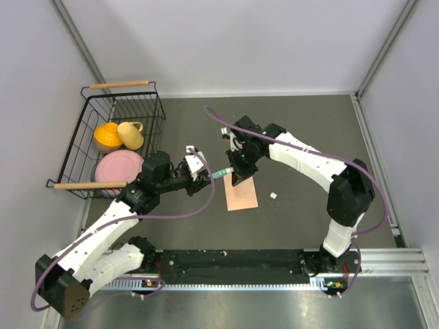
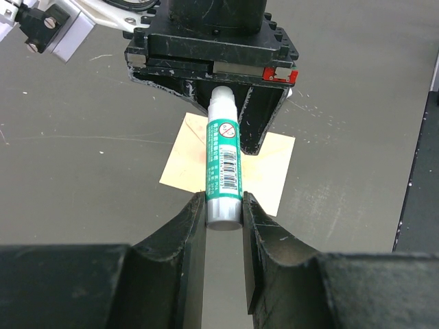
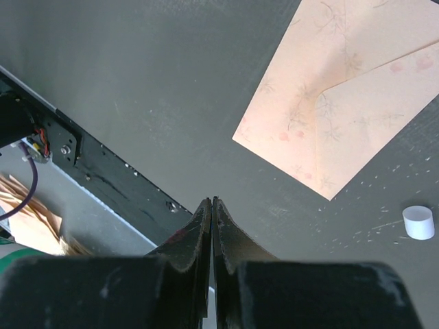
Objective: Place the letter into the envelope and seal it
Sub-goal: Close the solid glue cap on the solid glue.
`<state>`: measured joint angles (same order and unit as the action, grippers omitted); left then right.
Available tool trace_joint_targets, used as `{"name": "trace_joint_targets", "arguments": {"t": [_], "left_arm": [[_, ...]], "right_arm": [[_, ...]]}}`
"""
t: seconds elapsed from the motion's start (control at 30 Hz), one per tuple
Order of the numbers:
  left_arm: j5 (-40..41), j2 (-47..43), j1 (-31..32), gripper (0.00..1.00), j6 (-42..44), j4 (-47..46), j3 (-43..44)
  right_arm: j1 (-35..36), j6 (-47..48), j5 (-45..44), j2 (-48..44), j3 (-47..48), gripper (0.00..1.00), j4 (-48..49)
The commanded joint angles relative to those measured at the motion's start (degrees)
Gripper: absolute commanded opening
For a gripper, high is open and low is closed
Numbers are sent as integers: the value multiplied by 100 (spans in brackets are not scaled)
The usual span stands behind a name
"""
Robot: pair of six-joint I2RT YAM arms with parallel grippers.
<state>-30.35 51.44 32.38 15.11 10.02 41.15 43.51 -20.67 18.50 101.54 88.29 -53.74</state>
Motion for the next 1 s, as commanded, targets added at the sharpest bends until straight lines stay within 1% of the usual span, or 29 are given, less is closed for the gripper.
{"name": "trace_joint_targets", "arguments": {"t": [0.0,0.37,0.7,0.97], "left_arm": [[47,33,66,0,-44,-317,104],[11,112,181,0,27,-317,51],[29,156,234,0,106,-299,43],[11,182,295,0,132,-317,42]], "right_arm": [[132,-52,13,-64,294,0,153],[299,18,-75,-81,382,0,153],[606,282,-417,-134,347,0,153],[650,230,-321,-222,461,0,153]]}}
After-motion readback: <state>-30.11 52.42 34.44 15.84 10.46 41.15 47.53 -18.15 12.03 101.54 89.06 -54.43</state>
